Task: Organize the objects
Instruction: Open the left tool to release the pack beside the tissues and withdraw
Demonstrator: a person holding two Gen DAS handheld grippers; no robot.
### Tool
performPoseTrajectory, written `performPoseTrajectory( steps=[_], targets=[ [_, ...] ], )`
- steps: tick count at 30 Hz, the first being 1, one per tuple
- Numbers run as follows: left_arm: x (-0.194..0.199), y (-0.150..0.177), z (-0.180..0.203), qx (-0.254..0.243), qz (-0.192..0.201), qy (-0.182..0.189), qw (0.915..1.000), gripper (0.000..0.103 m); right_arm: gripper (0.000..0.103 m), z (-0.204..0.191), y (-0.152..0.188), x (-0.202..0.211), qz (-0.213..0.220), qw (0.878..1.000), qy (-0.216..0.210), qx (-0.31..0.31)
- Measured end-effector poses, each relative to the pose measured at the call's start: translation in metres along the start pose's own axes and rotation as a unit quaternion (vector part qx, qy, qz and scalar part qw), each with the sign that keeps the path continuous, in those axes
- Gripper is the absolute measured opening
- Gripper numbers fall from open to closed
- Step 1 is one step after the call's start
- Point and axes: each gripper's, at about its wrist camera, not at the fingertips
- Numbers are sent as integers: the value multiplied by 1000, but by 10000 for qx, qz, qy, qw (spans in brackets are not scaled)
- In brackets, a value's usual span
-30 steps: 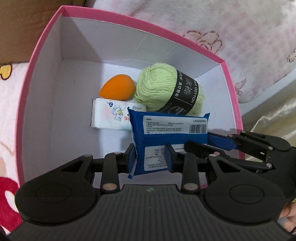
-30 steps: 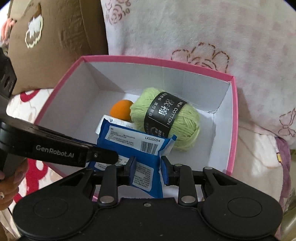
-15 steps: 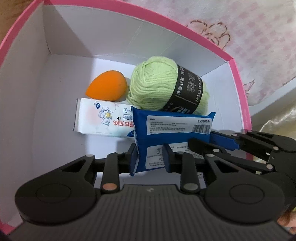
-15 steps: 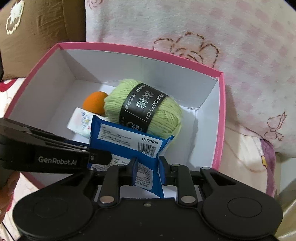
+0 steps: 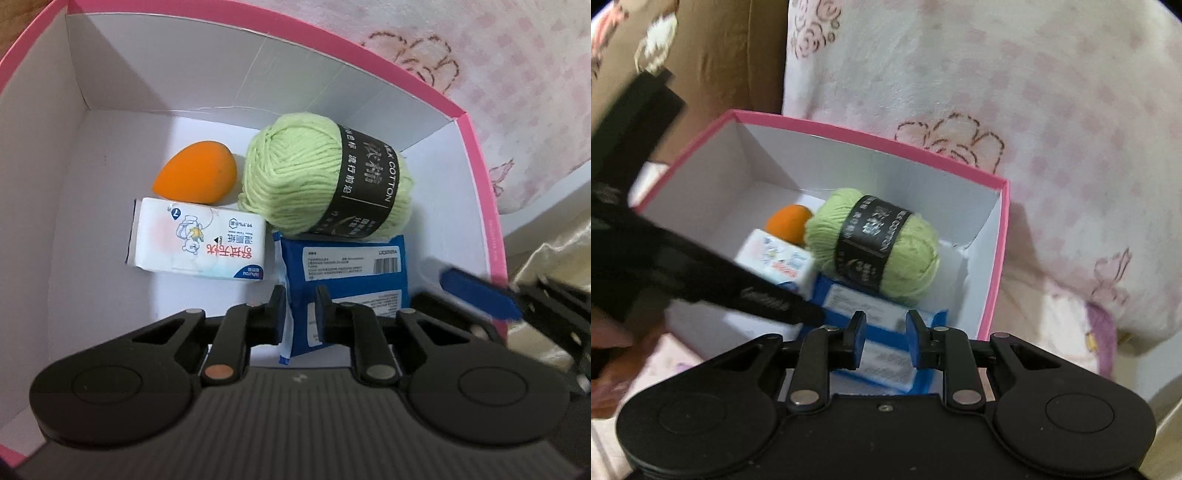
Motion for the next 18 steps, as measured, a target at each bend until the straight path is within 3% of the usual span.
performPoseTrajectory(
  steps=[6, 10, 15, 18],
  targets=[
    [22, 4, 9, -421, 384, -172, 9982, 16, 27, -4, 11, 14, 173, 9986, -409, -282],
    [43, 9, 2, -670, 373, -286, 9966, 16, 27, -11, 16, 21, 240, 9989, -311, -268],
    [62, 10, 1, -798, 303, -278, 9960, 16, 27, -14, 18, 38, 339, 9975, -482, -393],
    [73, 14, -2, -924, 338, -243, 9949, 18, 33, -18, 20, 52, 354, 9973, -512, -382]
  ],
)
Point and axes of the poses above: each gripper's, at about its wrist camera, not at the fingertips, and x roughly against the way its jaws point, z to its right, y to its underside, and after that the axes turned 7 degrees about -y, right-handed
